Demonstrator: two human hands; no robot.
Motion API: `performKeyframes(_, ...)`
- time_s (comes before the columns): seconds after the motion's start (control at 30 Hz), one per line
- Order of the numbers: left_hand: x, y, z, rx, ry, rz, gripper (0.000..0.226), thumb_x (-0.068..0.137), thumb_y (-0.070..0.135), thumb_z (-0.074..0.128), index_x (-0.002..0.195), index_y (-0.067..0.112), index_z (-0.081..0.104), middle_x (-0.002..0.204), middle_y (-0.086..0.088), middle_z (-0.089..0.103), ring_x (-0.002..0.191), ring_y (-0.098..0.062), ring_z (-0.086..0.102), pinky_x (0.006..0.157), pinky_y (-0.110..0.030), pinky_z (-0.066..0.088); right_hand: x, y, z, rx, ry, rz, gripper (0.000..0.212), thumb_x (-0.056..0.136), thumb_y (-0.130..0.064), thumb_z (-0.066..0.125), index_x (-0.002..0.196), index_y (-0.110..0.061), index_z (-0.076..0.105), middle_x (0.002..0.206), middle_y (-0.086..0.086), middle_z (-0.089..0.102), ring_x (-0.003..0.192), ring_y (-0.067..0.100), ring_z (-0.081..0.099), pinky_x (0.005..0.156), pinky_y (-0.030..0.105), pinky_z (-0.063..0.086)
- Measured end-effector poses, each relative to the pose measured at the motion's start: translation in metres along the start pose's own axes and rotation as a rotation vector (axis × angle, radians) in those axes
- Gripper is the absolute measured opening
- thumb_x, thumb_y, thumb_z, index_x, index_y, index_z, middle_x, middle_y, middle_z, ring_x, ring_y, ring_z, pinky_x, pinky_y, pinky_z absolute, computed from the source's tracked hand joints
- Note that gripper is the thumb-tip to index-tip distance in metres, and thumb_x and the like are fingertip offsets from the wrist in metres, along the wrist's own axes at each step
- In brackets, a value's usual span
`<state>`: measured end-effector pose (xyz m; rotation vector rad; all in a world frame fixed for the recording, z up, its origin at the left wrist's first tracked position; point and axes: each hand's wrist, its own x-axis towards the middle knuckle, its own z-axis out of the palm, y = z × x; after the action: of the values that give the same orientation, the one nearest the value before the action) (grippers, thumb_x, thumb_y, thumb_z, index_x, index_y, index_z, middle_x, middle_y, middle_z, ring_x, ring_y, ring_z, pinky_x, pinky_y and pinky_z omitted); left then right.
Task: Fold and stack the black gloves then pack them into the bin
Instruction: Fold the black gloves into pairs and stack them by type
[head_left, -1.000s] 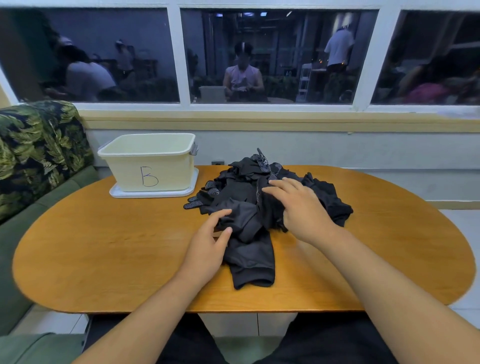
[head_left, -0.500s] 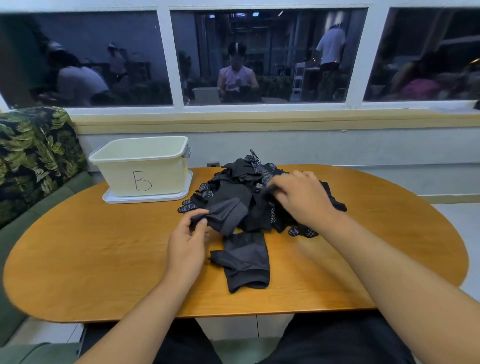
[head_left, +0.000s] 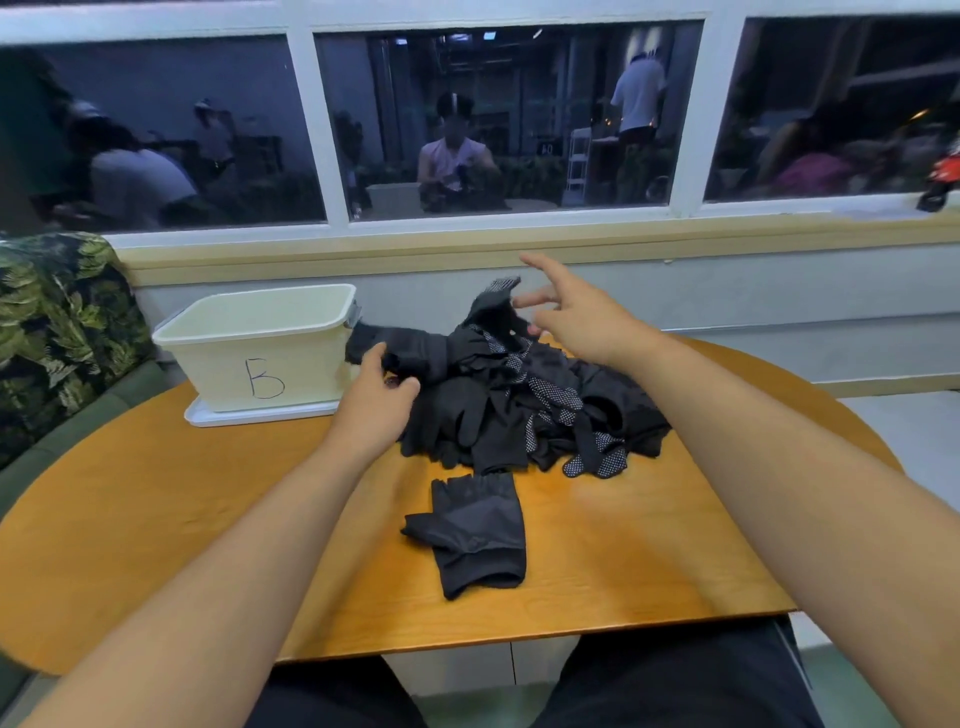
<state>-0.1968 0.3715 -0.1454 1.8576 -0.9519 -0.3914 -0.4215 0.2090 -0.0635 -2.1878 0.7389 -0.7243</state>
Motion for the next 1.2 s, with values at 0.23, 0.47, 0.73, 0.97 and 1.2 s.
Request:
performKeyframes(0.23,-0.039,-0.044,0.016,0.219,-0.138,-0.02,0.077,0.104,0.042,0.062,0.168,0.028,0.022,0.169,0.001,0.037,0.152,-0.025,0.042,0.118,-0.044,0.041,-0.036,0.053,-0.023,-0.256,0.047,0.154,0.038,0.099,-0.002,0.053,0.123,-0.026,0.071,0.107,-0.005,0.076,0.095,0.017,0.068,0.086,0.035,0.054)
performKeyframes(0.47,-0.077,-0.076,0.019,0.291,-0.112,0.148,0.056,0.105,0.058,0.05,0.155,0.035,0.043,0.155,0.013,0.048,0.145,-0.011,0.044,0.118,-0.042,0.042,-0.075,0.098,-0.013,-0.688,0.038,0.247,0.026,0.095,-0.043,0.077,0.119,-0.035,0.072,0.114,-0.009,0.068,0.112,0.022,0.066,0.079,0.031,0.046)
performKeyframes(0.73,-0.105,-0.079,0.026,0.672,-0.216,0.333,0.058,0.107,0.065,0.034,0.161,0.043,0.036,0.168,0.018,0.032,0.157,-0.009,0.023,0.128,-0.034,0.024,-0.075,0.081,-0.035,-0.245,0.423,0.234,0.01,0.099,-0.03,0.064,0.09,-0.027,0.064,0.086,-0.005,0.071,0.083,0.02,0.068,0.075,0.038,0.055)
performKeyframes(0.97,-0.11,-0.074,0.022,0.662,-0.217,0.34,0.058,0.107,0.062,0.04,0.162,0.042,0.035,0.168,0.02,0.032,0.157,-0.008,0.024,0.128,-0.033,0.021,-0.081,0.014,-0.063,-0.06,0.348,0.205,0.023,0.099,-0.016,0.06,0.115,-0.031,0.065,0.077,0.0,0.058,0.069,0.016,0.056,0.064,0.034,0.04)
performKeyframes(1.2,-0.119,-0.065,0.013,0.375,-0.174,0.387,0.054,0.104,0.057,0.055,0.154,0.048,0.039,0.157,0.028,0.041,0.143,0.005,0.035,0.121,-0.036,0.038,-0.087,-0.028,-0.067,-0.021,0.117,0.14,0.026,0.107,-0.018,0.055,0.115,-0.037,0.071,0.094,0.01,0.068,0.081,0.024,0.063,0.079,0.047,0.053)
